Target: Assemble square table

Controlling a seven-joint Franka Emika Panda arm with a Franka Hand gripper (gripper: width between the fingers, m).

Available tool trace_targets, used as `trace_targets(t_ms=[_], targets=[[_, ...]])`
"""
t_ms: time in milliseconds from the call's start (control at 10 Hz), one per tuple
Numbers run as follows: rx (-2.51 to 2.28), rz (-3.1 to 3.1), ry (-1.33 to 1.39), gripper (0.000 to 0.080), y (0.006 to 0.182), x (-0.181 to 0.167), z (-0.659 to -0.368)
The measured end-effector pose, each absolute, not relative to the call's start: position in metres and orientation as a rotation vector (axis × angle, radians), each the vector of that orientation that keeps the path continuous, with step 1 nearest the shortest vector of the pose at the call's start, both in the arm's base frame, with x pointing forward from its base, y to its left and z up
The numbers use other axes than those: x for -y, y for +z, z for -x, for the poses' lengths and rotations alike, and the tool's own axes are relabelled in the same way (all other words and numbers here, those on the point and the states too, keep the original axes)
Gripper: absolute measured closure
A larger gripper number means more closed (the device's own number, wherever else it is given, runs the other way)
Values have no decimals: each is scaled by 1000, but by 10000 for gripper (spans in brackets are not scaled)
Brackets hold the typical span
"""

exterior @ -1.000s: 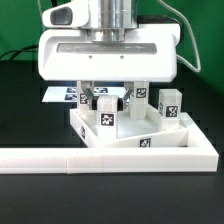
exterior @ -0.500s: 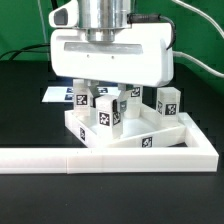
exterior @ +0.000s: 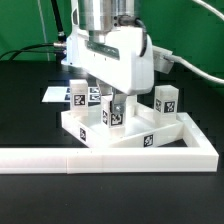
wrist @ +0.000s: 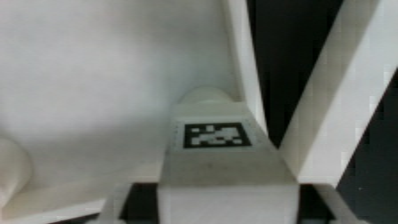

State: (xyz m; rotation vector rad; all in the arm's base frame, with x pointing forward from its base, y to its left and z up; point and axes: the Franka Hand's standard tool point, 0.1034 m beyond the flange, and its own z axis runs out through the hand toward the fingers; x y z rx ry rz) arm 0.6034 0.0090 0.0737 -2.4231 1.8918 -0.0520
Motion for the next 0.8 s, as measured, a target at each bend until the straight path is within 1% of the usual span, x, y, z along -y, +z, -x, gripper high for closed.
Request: trace_targets(t_ms=[300,400,500,600,700,800], targets=[[-1990,2344,-49,499,73,-7,-603],[-1894,2426,-53,320,73,-7,-602],[-1844,2463,-57,188,72,-9,-602],[-1767,2518,-70,188,72,-11,-603],[-1609,2621,-80,162,72,-12,-603],[-1490,2691,-86,152,72,-14,-604]])
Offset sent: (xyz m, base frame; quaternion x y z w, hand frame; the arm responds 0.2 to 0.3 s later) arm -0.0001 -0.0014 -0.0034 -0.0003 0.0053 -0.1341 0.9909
